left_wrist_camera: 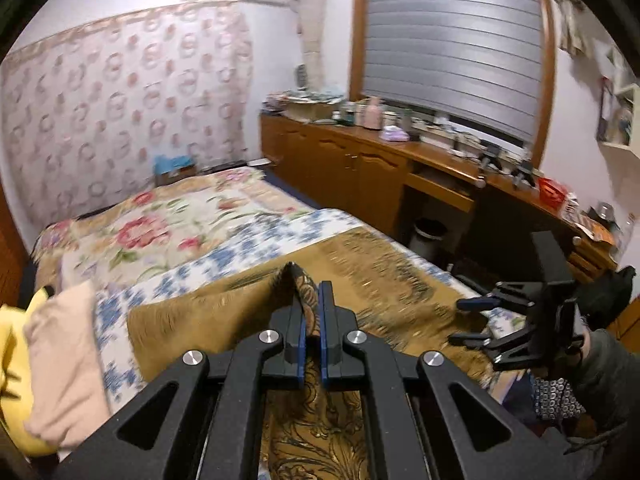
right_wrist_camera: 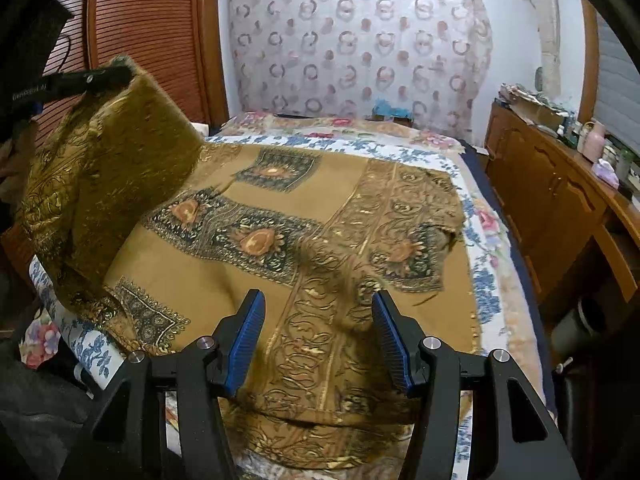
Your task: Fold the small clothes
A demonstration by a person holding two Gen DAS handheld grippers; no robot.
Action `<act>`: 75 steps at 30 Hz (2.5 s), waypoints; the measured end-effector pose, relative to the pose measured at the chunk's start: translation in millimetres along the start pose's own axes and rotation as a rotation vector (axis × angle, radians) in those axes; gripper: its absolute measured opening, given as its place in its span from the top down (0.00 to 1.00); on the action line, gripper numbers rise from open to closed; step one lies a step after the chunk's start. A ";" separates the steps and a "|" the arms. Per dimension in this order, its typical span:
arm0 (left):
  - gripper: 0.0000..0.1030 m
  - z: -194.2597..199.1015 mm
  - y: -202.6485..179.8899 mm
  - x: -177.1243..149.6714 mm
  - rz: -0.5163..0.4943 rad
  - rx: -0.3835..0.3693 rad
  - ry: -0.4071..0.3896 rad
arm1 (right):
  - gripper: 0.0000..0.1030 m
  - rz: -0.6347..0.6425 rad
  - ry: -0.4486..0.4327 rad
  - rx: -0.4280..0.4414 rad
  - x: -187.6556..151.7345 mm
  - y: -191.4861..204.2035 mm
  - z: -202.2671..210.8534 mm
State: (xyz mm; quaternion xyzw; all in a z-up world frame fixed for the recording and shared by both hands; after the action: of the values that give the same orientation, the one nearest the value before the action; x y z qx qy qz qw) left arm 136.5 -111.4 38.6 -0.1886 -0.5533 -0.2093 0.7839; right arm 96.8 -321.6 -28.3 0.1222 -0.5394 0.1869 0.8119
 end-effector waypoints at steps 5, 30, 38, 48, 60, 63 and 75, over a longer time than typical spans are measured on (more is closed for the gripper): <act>0.94 -10.7 -21.0 8.3 -0.007 -0.051 -0.005 | 0.44 -0.015 -0.013 -0.008 0.6 -5.4 6.9; 0.34 14.0 39.6 -63.4 0.092 0.150 0.026 | 0.44 0.020 0.058 0.133 27.7 26.1 -81.9; 0.34 23.7 57.2 -84.6 0.139 0.191 0.034 | 0.44 0.089 0.156 0.143 27.3 33.8 -133.9; 0.34 28.6 68.0 -98.0 0.171 0.200 0.034 | 0.89 0.147 0.145 0.157 32.5 47.9 -142.8; 0.34 29.8 69.4 -98.6 0.177 0.198 0.025 | 0.96 -0.004 -0.086 0.245 64.3 35.1 -71.4; 0.34 29.7 64.7 -96.4 0.174 0.187 0.019 | 0.96 -0.003 -0.117 0.214 68.5 25.4 -51.2; 0.34 27.0 48.4 -87.4 0.149 0.153 0.011 | 0.96 -0.006 -0.053 0.009 41.7 -22.9 1.1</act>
State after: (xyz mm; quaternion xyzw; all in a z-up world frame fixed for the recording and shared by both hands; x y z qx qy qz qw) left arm 114.9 -46.1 -38.6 -0.1676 -0.5476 -0.1086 0.8125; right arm 120.4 -335.5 10.6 0.1323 -0.5594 0.1833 0.7975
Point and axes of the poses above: each gripper's, at about its wrist camera, not at the fingertips, and z roughly against the way its jaws point, y to its left, x to its top, the point moved 5 cm from there along -z, roughly the way its jaws point, and after that the axes turned 14 degrees about -y, right-handed, at the moved point
